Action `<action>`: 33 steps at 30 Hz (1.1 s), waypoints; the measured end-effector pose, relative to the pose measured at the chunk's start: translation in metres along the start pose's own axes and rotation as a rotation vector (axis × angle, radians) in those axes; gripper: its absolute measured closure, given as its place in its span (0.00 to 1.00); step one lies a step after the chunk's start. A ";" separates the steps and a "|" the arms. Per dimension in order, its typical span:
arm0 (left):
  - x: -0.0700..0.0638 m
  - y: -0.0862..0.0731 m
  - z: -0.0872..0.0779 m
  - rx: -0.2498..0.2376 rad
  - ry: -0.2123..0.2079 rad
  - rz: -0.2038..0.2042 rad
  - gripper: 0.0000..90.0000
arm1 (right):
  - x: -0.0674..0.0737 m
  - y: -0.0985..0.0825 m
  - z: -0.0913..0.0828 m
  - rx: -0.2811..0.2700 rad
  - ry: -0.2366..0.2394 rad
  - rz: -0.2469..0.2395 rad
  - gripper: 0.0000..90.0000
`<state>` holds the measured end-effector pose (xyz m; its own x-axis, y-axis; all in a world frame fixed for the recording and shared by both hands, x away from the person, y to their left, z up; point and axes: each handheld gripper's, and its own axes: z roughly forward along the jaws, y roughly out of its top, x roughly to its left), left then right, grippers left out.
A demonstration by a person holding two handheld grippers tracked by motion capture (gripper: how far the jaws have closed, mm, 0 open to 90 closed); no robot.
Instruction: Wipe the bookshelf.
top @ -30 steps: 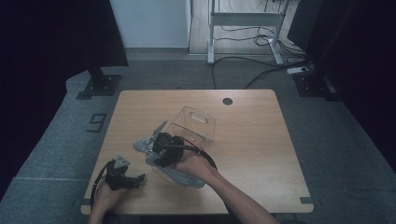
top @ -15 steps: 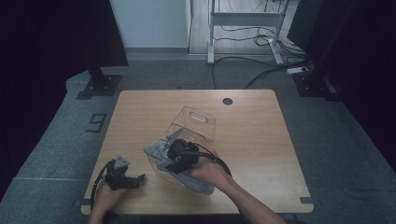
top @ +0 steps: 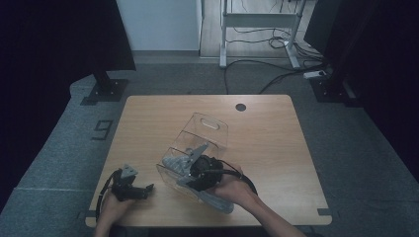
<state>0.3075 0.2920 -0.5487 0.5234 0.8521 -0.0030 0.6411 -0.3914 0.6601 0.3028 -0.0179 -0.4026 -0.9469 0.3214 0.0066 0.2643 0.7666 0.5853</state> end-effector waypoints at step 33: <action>0.000 0.000 0.000 0.002 0.001 -0.001 0.00 | -0.004 -0.061 0.061 0.074 0.030 0.050 0.67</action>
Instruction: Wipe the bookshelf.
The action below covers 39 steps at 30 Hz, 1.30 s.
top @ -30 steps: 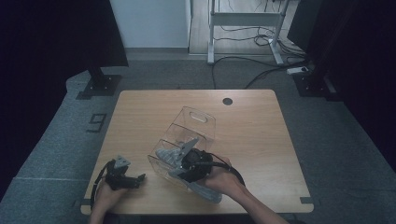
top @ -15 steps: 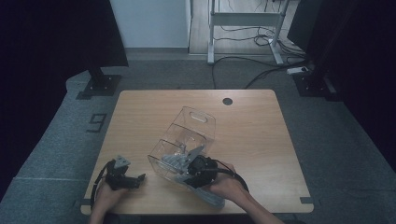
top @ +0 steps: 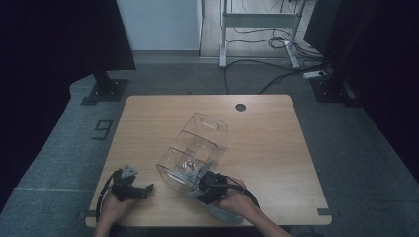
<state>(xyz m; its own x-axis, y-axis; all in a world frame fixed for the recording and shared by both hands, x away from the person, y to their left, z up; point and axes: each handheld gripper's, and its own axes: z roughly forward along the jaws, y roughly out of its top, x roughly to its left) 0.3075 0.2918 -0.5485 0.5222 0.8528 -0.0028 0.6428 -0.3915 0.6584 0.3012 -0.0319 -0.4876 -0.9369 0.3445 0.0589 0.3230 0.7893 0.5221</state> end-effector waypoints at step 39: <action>0.000 0.000 0.000 -0.003 0.000 -0.001 0.00 | -0.004 -0.027 -0.032 -0.042 -0.025 0.023 0.68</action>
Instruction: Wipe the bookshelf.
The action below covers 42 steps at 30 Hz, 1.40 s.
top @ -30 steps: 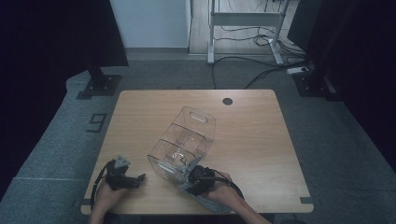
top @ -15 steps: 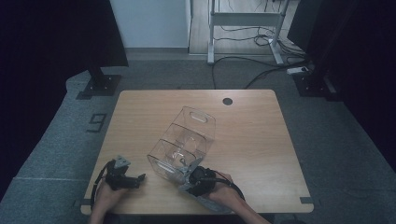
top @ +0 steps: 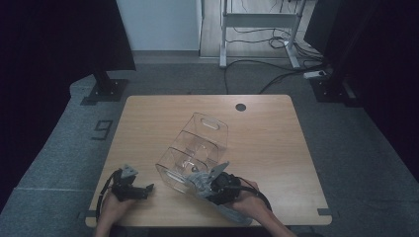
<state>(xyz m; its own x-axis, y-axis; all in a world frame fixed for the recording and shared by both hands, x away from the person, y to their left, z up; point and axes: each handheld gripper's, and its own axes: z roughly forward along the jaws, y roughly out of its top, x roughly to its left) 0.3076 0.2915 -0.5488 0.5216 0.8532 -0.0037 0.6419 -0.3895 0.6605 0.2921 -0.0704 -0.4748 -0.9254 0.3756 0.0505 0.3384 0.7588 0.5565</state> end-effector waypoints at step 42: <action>0.000 0.000 0.000 0.001 0.003 -0.002 0.00 | -0.129 -0.098 -0.114 -0.030 -0.387 0.399 0.67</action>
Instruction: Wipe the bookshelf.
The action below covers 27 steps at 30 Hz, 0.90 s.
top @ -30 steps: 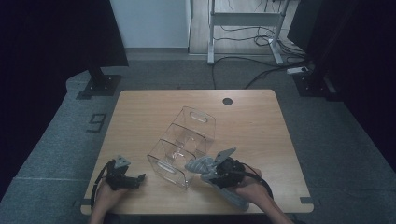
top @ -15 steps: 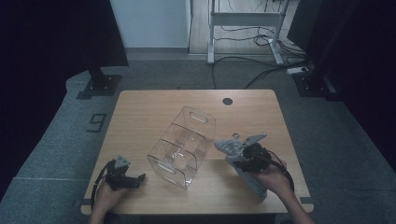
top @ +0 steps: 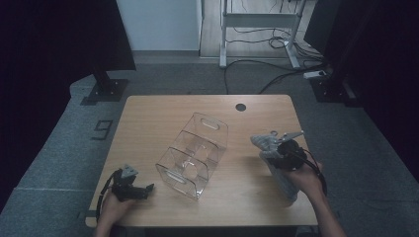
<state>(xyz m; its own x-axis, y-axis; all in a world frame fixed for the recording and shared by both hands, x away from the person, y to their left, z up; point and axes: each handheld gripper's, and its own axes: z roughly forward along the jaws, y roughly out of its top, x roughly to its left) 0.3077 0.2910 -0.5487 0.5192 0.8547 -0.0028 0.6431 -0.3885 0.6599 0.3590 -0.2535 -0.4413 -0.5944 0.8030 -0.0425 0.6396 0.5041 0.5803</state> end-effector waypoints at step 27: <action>-0.001 0.002 0.000 0.008 0.009 -0.015 0.00 | -0.027 -0.037 0.081 0.051 -0.023 0.097 0.41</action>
<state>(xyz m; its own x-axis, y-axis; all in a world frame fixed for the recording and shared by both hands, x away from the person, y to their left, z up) 0.3085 0.2893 -0.5478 0.5042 0.8635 -0.0064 0.6556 -0.3780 0.6537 0.3911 -0.2675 -0.5275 -0.5172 0.8558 -0.0072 0.7181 0.4385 0.5404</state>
